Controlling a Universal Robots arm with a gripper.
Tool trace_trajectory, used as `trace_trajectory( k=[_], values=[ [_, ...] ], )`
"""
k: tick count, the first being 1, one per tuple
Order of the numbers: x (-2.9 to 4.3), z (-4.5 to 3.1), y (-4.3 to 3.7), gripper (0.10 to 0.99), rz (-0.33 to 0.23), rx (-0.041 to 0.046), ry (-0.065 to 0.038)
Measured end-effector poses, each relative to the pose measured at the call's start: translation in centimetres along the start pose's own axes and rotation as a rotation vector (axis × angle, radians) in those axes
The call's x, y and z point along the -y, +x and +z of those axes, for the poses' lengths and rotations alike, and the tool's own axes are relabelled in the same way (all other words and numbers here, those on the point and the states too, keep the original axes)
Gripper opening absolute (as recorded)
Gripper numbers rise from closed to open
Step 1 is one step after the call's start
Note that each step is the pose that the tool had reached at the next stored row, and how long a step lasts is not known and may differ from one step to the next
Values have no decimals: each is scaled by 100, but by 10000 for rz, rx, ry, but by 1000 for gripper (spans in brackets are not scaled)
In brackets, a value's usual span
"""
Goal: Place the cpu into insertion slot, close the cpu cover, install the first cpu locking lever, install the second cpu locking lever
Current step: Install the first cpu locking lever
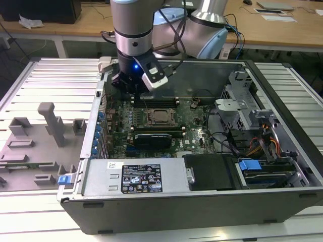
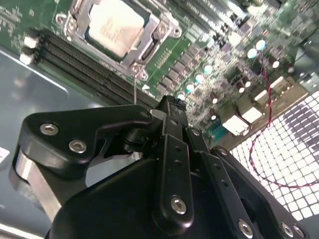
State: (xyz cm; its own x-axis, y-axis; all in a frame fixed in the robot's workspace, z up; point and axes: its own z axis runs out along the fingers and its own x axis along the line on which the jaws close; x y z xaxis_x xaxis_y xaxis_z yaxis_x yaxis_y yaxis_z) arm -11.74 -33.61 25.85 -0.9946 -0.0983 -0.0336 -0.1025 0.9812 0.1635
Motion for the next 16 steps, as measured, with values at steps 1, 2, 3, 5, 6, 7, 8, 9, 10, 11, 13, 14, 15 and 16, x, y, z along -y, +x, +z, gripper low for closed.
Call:
trace_trajectory(
  k=[1,2,3,5,6,7,8,9,10,11,13,14,15,16],
  values=[
    [-1,1,10,106,0,16,-155],
    [-1,1,16,106,5,34,-314],
    [-2,1,28,106,11,80,-713],
    [-2,2,35,106,15,114,-997],
    [-1,4,38,106,17,138,-1170],
    [1,6,40,106,17,153,-1256],
    [3,10,40,106,16,168,-1316],
    [6,22,41,106,15,187,-1364],
    [8,33,42,106,15,192,-1388],
    [10,41,42,106,14,193,-1399],
    [13,54,36,106,12,193,-1411],
    [17,63,8,106,14,194,-1413],
    [24,70,-47,106,15,194,-1412],
    [32,74,-122,106,13,193,-1412]
  ],
)
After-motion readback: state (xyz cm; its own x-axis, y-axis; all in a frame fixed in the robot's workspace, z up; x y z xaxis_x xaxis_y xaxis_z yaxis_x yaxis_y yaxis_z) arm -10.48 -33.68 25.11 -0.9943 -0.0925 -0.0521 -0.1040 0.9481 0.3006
